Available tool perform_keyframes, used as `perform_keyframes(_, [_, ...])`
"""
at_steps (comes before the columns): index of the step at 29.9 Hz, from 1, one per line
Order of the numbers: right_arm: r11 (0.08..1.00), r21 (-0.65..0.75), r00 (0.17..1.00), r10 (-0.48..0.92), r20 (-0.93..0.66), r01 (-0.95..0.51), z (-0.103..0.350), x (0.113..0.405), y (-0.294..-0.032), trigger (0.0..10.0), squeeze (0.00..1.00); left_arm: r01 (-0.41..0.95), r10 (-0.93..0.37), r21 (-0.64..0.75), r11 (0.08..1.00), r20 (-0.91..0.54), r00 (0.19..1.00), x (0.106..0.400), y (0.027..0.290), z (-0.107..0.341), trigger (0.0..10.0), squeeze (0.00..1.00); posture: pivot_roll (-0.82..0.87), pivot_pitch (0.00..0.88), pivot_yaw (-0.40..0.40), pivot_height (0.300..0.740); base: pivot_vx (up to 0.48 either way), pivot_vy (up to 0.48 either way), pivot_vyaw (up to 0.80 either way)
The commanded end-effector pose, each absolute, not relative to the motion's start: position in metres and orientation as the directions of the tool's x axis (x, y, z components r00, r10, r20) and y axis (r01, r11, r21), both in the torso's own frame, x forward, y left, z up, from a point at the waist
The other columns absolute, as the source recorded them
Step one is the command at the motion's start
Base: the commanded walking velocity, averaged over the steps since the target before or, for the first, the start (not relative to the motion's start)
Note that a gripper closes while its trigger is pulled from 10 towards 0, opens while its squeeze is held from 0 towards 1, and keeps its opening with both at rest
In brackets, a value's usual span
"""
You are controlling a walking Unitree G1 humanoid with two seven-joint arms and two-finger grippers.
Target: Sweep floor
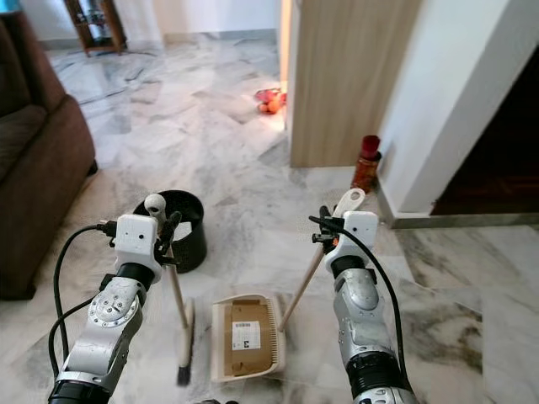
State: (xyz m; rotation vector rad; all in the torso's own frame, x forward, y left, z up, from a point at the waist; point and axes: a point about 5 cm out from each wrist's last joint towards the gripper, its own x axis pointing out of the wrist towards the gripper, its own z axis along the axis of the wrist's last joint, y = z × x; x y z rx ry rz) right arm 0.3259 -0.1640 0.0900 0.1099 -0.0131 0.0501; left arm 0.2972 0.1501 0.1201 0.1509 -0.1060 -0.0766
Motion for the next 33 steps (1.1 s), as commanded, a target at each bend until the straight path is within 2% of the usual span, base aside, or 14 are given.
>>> perform_keyframes(1, [0.991, 0.122, 0.997, 0.054, 0.047, -0.059, 0.0976, 0.3292, -0.1607, 10.0, 0.00, 0.056, -0.078, 0.162, 0.985, 0.127, 0.989, 0.2984, 0.1524, 0.1273, 10.0, 0.00, 0.12, 0.072, 0.038, 0.740, 0.000, 0.240, 0.00])
perform_keyframes(33, [0.992, 0.114, 0.997, 0.057, 0.057, -0.063, 0.0998, 0.3305, -0.1600, 10.0, 0.00, 0.052, -0.073, 0.163, 0.985, 0.126, 0.989, 0.2997, 0.1530, 0.1273, 10.0, 0.00, 0.12, 0.063, 0.037, 0.740, 0.000, 0.246, 0.00])
